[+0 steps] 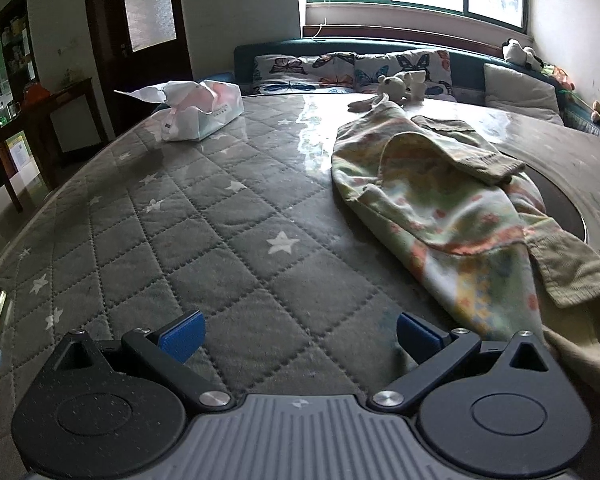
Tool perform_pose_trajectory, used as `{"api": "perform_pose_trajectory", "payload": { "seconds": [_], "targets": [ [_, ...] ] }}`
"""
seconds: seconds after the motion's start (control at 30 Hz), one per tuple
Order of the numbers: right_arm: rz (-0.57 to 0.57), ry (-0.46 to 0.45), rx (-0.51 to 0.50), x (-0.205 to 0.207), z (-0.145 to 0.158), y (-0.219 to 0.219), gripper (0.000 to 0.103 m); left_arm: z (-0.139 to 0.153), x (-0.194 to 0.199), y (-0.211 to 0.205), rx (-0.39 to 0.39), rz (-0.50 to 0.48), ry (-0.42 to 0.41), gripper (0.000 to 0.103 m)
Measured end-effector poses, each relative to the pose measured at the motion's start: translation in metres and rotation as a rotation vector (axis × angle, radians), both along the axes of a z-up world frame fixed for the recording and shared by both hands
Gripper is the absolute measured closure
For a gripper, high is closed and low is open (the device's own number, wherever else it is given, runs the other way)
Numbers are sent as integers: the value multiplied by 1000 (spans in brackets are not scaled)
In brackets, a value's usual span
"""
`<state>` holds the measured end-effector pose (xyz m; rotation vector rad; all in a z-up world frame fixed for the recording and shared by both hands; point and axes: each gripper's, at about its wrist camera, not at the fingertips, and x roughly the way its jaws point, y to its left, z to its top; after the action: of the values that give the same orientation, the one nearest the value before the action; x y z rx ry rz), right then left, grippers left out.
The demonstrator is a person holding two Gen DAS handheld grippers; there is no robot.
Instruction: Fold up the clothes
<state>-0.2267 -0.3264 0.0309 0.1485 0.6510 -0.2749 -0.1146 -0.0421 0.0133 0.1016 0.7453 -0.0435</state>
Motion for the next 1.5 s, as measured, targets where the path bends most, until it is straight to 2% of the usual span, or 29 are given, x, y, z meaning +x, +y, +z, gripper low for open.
{"api": "perform_pose_trajectory", "payload": {
  "seconds": [0.7, 1.5],
  "targets": [
    [148, -1, 0, -6, 4, 55, 0, 5, -25, -20, 48, -71, -14, 0],
    [195, -2, 1, -18, 6, 72, 0, 5, -43, -34, 80, -124, -22, 0]
  ]
}}
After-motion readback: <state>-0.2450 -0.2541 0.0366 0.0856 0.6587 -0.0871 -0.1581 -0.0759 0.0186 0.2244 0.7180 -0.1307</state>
